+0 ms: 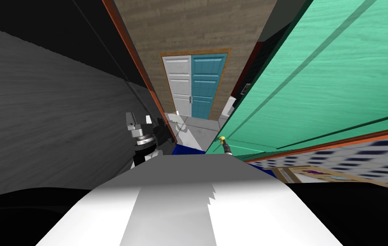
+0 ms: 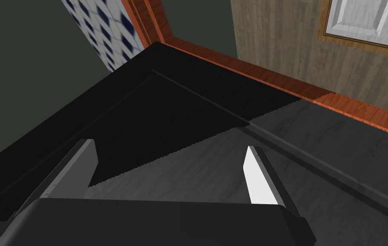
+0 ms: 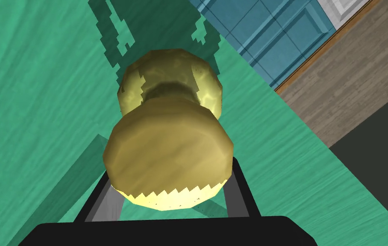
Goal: Pull the door open
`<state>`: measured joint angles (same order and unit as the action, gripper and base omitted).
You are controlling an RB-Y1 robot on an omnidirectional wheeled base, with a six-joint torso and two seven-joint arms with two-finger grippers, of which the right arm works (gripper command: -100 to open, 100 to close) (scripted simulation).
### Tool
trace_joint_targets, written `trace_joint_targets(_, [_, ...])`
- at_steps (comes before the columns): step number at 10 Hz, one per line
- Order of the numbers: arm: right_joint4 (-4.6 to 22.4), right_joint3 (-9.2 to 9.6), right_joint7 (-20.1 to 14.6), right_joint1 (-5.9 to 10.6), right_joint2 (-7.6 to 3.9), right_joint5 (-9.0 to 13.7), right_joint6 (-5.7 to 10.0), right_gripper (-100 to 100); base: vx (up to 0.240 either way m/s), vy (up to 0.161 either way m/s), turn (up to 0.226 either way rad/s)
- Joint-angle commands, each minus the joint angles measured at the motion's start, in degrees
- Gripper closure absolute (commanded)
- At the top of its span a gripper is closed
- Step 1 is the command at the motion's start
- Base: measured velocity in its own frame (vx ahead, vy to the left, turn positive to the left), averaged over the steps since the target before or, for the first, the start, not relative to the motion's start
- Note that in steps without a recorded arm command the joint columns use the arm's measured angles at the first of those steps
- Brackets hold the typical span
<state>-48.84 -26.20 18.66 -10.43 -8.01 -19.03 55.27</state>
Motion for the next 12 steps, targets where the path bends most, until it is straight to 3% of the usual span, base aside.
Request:
trace_joint_targets(1, [0.34,0.76,-2.86,0.24,0.1,1.17,-0.22,100,-0.051,-0.022,0.063])
trace_joint_targets(5, [0.96,1.61,-7.7,0.86,-0.24,3.42,-0.58,100,-0.058,-0.019,0.07])
trace_joint_targets(7, [1.59,2.47,-11.37,1.5,-0.59,5.71,-0.93,100,-0.071,-0.016,0.081])
trace_joint_targets(12, [2.25,3.37,-17.21,2.17,-0.95,8.1,-1.31,100,-0.054,-0.02,0.061])
